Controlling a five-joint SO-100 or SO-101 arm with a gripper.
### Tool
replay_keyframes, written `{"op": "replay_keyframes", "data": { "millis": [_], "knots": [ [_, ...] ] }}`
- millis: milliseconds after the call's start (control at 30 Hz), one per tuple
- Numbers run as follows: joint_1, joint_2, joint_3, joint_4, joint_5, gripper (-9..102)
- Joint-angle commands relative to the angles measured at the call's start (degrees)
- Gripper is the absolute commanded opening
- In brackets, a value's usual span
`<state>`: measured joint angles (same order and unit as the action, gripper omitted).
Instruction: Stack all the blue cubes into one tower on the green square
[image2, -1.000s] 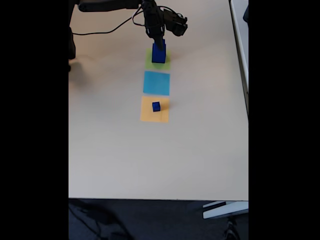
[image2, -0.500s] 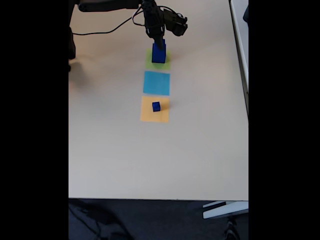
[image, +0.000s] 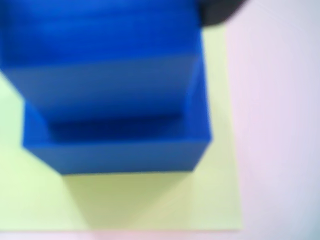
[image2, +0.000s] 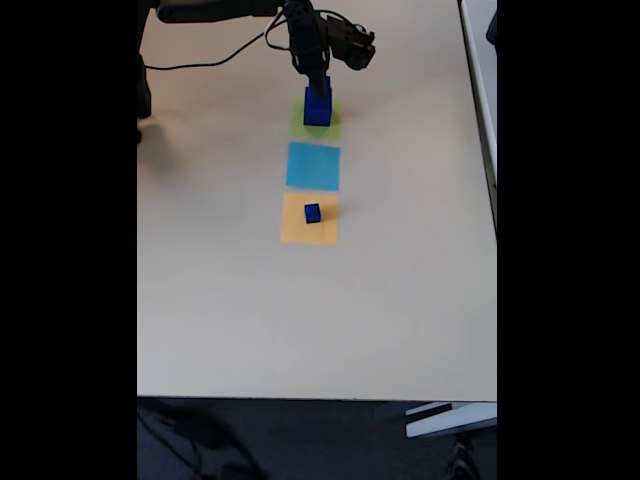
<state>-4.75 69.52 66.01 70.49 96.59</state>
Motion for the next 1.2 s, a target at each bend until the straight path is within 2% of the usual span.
{"op": "replay_keyframes", "data": {
  "millis": [0,1167],
  "knots": [
    [-0.53,1.49,-4.04,-1.23,0.53,14],
    [-0.70,1.32,-4.22,-1.76,0.88,17]
  ]
}}
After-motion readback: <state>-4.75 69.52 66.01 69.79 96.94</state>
